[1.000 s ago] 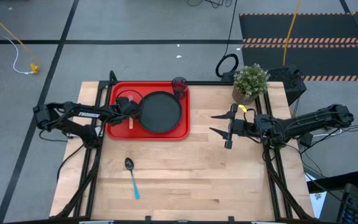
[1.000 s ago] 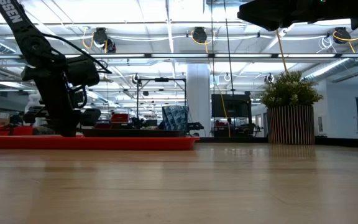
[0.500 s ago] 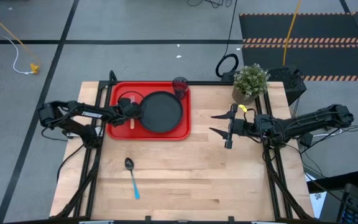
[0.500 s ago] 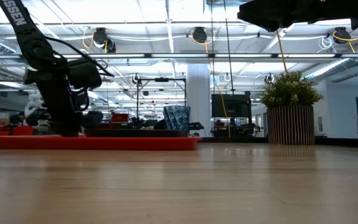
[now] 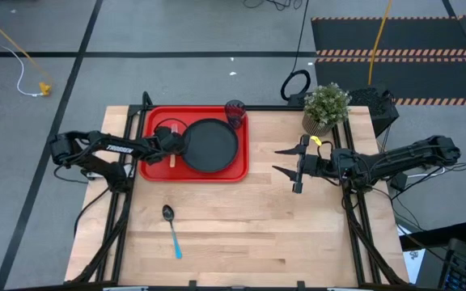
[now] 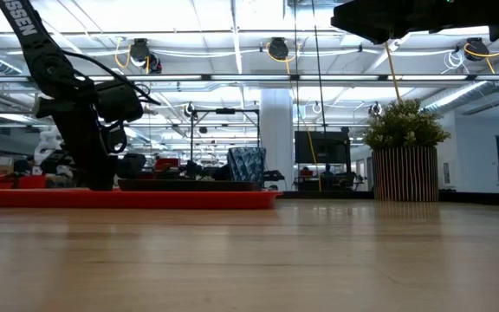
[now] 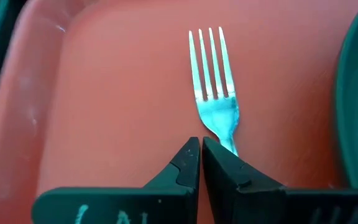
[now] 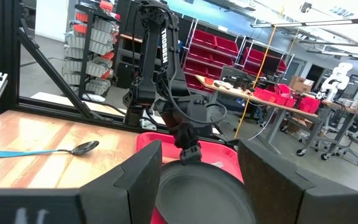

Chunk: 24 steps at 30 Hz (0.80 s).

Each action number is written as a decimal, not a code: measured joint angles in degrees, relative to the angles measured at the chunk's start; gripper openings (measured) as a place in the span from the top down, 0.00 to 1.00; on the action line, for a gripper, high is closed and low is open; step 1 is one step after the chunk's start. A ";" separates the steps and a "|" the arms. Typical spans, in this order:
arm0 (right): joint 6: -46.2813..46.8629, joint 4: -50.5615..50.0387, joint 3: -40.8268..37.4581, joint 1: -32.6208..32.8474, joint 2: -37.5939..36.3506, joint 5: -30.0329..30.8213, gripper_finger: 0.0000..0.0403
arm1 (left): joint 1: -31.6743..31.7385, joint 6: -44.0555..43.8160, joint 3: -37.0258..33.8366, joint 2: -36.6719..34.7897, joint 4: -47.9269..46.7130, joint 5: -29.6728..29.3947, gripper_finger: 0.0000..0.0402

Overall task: Pick and place plate/cup/fork/spoon on tray
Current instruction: Put the blue spoon on the red tray to the left of the orange fork

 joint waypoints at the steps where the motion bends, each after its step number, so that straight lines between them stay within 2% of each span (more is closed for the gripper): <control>1: 0.00 0.00 0.00 0.00 0.00 0.02 0.50 | 0.06 0.55 0.02 -0.40 -0.52 -0.21 0.94; 7: 0.00 0.00 0.00 0.00 0.00 0.00 0.50 | -0.61 0.36 3.53 -8.48 -14.06 1.05 0.94; 11: 0.00 -0.02 0.00 0.00 0.00 0.00 0.50 | -4.55 -0.68 7.06 -15.41 -23.93 1.88 0.94; 14: 0.08 -0.02 0.00 0.00 0.00 0.02 0.50 | -9.52 -3.69 10.02 -19.24 -31.75 3.44 0.94; 18: 0.17 -0.03 0.00 0.00 0.00 0.02 0.50 | -17.91 -12.38 14.36 -21.20 -40.33 4.36 0.94; 24: 3.71 -0.11 0.00 0.00 -0.01 0.02 0.50 | -32.31 -21.41 18.30 -18.25 -42.54 5.77 0.94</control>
